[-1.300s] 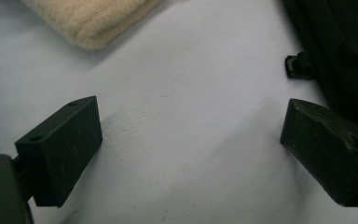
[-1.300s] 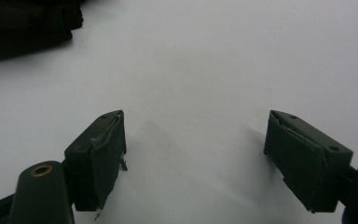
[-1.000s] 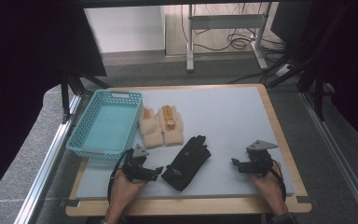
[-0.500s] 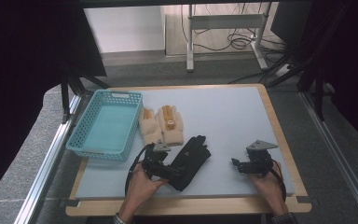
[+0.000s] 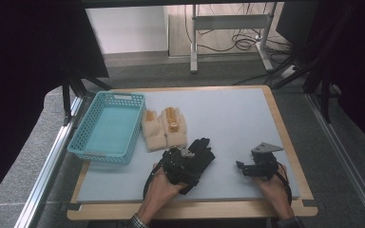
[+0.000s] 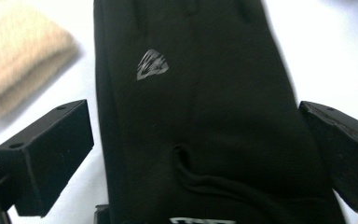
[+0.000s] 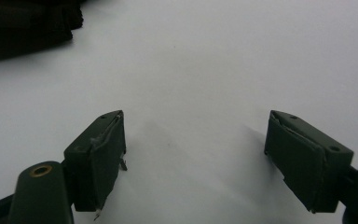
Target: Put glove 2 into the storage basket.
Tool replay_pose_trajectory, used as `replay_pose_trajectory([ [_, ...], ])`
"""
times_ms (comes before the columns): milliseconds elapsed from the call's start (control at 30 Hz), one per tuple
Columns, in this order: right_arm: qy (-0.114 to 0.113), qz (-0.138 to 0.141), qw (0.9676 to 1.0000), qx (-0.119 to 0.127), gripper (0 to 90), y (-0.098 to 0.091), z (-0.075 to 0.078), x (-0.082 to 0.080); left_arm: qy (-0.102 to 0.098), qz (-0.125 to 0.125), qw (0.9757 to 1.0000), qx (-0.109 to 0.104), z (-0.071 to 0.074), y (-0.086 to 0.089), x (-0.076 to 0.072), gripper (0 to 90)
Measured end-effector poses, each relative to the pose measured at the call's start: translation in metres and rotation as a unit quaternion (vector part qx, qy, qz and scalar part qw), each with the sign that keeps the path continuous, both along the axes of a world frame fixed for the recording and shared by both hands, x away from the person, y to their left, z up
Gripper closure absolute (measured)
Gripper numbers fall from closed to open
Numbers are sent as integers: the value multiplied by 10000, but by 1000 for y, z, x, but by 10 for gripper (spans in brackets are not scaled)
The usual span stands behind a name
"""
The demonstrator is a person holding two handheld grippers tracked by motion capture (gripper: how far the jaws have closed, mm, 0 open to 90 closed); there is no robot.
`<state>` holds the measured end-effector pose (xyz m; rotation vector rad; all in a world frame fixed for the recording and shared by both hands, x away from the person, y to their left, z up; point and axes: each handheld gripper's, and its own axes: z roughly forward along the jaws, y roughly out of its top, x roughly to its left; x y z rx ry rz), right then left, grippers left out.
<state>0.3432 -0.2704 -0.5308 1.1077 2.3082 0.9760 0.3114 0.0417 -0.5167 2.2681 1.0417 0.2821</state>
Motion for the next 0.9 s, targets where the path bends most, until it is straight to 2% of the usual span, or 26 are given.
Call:
replay_pose_trajectory([
  [133, 2, 0, 10000, 0, 198, 0, 0, 0, 219, -29, 9998, -32, -10, -1, 3, 0],
  [300, -1, 1, 10000, -1, 198, 0, 0, 0, 162, -20, 9994, 305, -15, -11, 1, 0],
  [467, -2, 2, 10000, -4, 198, 0, 0, 0, 217, 31, 9992, 328, -13, -10, 3, 25],
  [533, -5, 5, 10000, -4, 198, 0, 0, 0, 235, 38, 9993, 305, -10, -6, 5, 86],
  [600, -4, 5, 10000, -3, 198, 0, 0, 0, 229, 85, 9994, 241, -8, 0, 6, 192],
  [733, -6, 2, 10000, -4, 198, 0, 0, 0, 200, 45, 9995, 259, -5, 11, 10, 405],
  [900, -6, 4, 10000, -4, 198, 0, 0, 0, 195, 14, 9998, 53, -5, 22, 13, 595],
])
